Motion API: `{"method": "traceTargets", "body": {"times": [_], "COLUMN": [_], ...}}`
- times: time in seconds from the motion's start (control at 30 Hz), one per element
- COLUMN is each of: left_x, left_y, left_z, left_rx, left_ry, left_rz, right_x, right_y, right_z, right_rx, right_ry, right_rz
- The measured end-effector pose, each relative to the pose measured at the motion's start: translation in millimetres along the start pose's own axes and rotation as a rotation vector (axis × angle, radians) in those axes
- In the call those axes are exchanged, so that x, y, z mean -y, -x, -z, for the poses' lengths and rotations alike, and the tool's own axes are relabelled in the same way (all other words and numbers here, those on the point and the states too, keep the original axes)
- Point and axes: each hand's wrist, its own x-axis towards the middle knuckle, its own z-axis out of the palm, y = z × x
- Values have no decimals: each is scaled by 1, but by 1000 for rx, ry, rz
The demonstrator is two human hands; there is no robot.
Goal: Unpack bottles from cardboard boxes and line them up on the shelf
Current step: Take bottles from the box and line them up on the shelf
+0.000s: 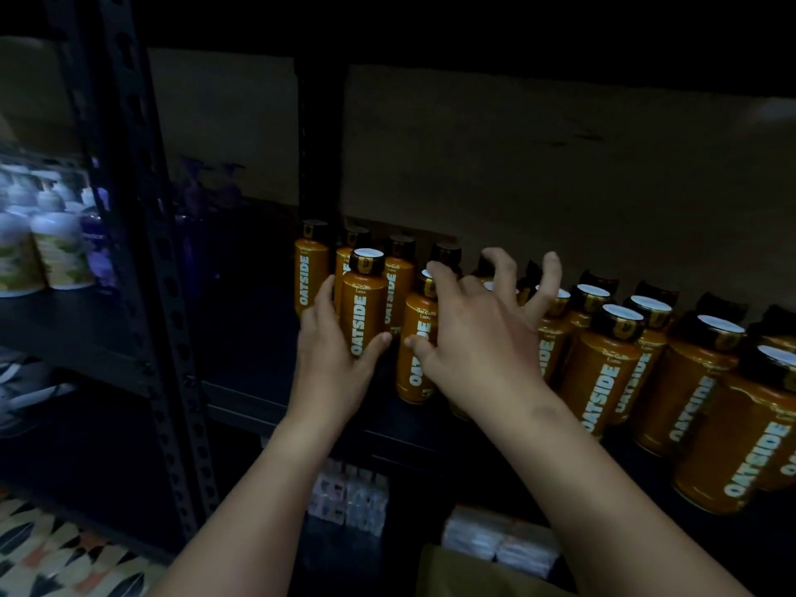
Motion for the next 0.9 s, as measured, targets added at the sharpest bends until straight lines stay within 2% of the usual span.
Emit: {"method": "traceTargets", "body": {"times": [0.2,0.4,0.47,0.53,0.6,0.7,0.8,0.9], "left_x": [2,21,27,33,34,33,34,37], "left_y": [-7,-10,-12,-14,-15,-20,-28,-34], "left_z": [1,31,40,48,50,52,53,50], "left_rx": [40,-55,-75,-84,-96,-130,-133,-137], "left_ry": [37,5,-5,-20,-33,-75,-86,-95], "left_rz": [36,63,75,83,81,91,128,143], "right_x": [13,48,58,69,75,87,96,101], "right_y": [-16,-29,-32,-33,-27,-22,-26,-34], "right_z": [2,-24,-40,-57,-71,-91,-107,-118], "right_rx": [39,-67,-87,-84,-86,-110,-44,-47], "right_ry": [23,-59,-246,-571,-771,-859,-974,-937], "right_rz": [17,87,96,57,30,-38,-226,-290]}}
